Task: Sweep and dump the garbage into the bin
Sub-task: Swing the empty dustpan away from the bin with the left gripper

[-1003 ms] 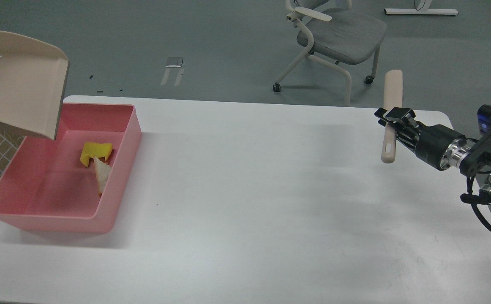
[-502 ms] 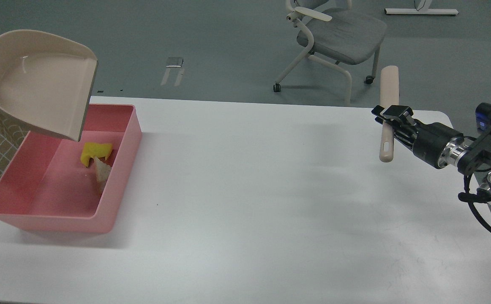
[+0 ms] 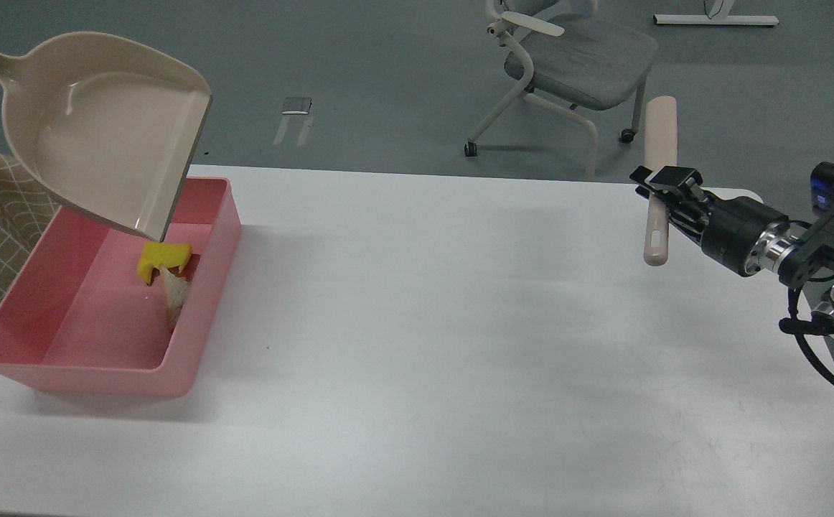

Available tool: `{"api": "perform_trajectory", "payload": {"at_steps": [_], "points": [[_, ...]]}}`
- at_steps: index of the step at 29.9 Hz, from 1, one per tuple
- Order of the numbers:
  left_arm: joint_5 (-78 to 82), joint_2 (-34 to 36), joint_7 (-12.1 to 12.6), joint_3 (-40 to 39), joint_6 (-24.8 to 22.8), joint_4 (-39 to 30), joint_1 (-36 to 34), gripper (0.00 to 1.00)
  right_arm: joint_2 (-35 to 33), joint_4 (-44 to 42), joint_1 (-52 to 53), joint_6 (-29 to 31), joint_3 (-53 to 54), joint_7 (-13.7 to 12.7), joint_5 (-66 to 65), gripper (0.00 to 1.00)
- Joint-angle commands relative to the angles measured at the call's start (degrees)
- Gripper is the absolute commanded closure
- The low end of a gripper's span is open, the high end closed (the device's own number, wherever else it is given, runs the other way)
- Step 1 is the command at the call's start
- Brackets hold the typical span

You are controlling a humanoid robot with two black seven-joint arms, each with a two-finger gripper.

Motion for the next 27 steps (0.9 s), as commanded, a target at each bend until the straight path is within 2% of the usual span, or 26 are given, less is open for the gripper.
{"api": "perform_trajectory", "payload": {"at_steps": [1,12,22,27], "points": [[1.8,-0.6,0.0,-0.1,1.0,-1.5,0.0,1.00,0.0,-0.1,0.4,0.0,-0.1,0.0,0.0,0.72],[1.8,-3.0,0.0,-0.2,1.7,-5.2,-2.0,1.00,0.0,0.0,0.8,0.0,0.2,0.1,0.0,0.72],[2.0,-17.7,0.0,0.0,2.0,-6.9,-6.5,1.00,-0.1,0.4,1.1,0.0,0.3,0.1,0.0,0.72],[2.2,-21.9,0.0,0.8,2.8,-9.0,-6.4,1.00,-0.1,0.8,1.0,0.0,0.3,0.2,0.1,0.72]]}}
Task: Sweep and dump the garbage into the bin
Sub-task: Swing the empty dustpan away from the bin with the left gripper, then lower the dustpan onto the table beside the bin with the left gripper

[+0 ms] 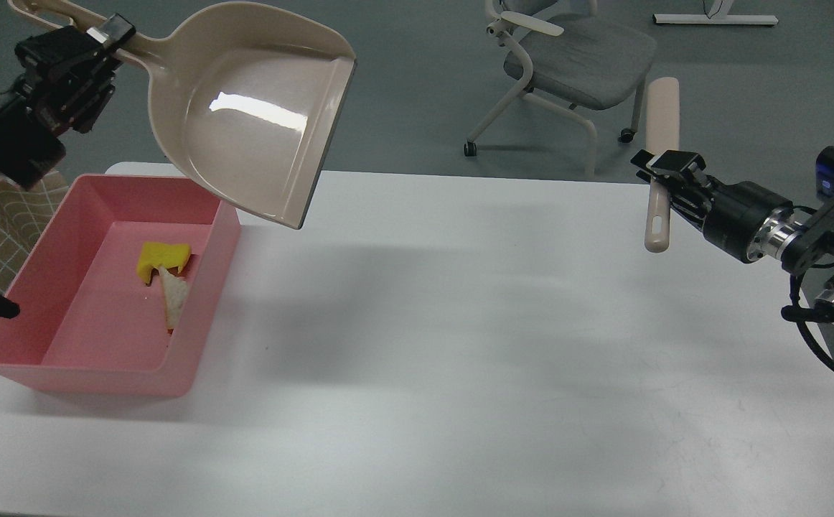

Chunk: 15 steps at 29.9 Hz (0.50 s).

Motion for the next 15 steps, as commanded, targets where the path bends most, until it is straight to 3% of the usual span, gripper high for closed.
{"api": "perform_trajectory", "payload": {"at_steps": [1,6,11,15], "points": [[0.5,-4.0,0.0,0.5,0.4,-1.6,0.4,1.00,0.0,0.4,-0.3,0.0,0.0,0.4,0.0,0.72],[5.6,-7.3,0.0,3.9,1.0,-2.5,1.1,1.00,-0.4,0.7,-1.1,0.0,-0.3,0.5,0.3,0.72],[7.8,-7.6,0.0,10.1,5.9,-2.4,1.0,1.00,-0.9,1.6,-2.4,0.0,-0.4,0.7,0.8,0.72],[7.7,-7.8,0.0,12.2,7.7,-1.9,1.0,1.00,-1.2,2.5,-3.7,0.0,-0.4,2.6,0.8,0.72]]}}
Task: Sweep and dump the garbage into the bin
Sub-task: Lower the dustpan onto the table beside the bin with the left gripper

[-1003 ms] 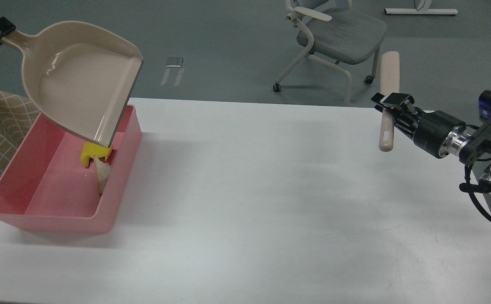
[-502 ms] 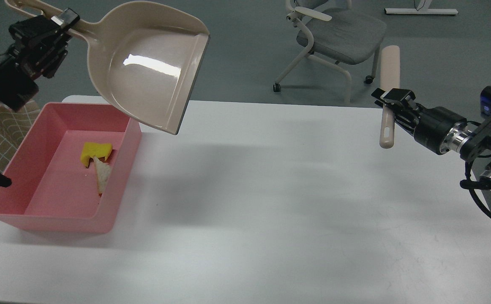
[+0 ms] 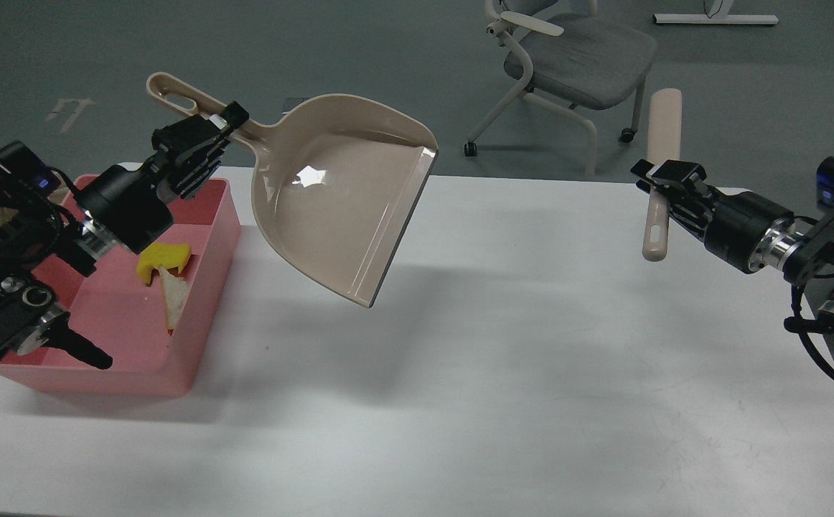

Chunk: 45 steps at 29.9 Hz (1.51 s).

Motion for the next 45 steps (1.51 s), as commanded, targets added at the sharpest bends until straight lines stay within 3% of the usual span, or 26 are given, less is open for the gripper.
{"api": "perform_trajectory", "payload": {"at_steps": [1,5,14,25,41,45], "points": [[-0.1,-0.6,0.0,1.3,1.6,0.5,0.0,1.00,-0.2,0.6,-0.9,0.0,0.0,1.5,0.0,0.72],[0.2,-5.6,0.0,1.8,2.5,0.5,0.0,1.00,-0.3,0.6,-1.4,0.0,-0.1,2.3,0.0,0.71],[0.2,-11.5,3.4,8.7,9.0,3.5,-1.1,0.99,-0.3,3.3,-6.0,0.0,-0.2,2.9,0.0,0.70],[0.1,-15.6,7.4,14.9,13.4,8.8,-2.9,0.95,-0.2,5.8,-11.2,0.0,0.5,3.9,0.4,0.70],[0.1,-22.2,8.5,15.2,14.1,11.4,-2.9,0.89,0.3,7.6,-19.8,0.0,6.6,5.3,8.6,0.69],[0.1,-22.6,8.6,17.1,14.1,11.4,-3.4,0.89,3.1,6.9,-22.1,0.0,8.8,5.4,9.5,0.68]]}}
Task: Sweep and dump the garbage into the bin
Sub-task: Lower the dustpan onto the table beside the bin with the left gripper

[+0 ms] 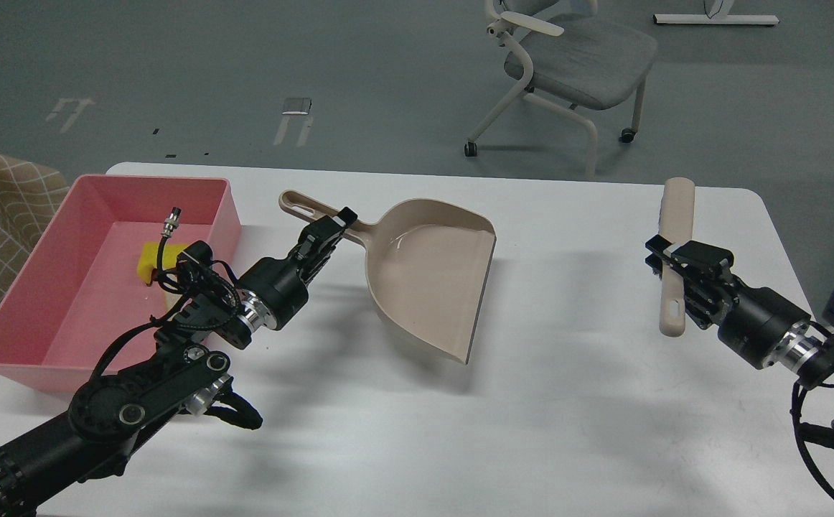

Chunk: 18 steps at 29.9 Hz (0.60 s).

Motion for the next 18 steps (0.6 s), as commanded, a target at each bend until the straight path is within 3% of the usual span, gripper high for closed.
{"api": "perform_trajectory", "payload": {"at_steps": [1,18], "points": [[0.0,-0.2,0.0,1.8,0.0,0.1,-0.4,0.89,2.2,-0.4,-1.5,0.0,1.2,0.1,0.7,0.68],[-0.1,-1.5,-0.1,2.2,2.1,4.2,-0.4,0.86,3.9,-1.1,-3.6,0.0,0.1,0.8,0.8,0.65]]}}
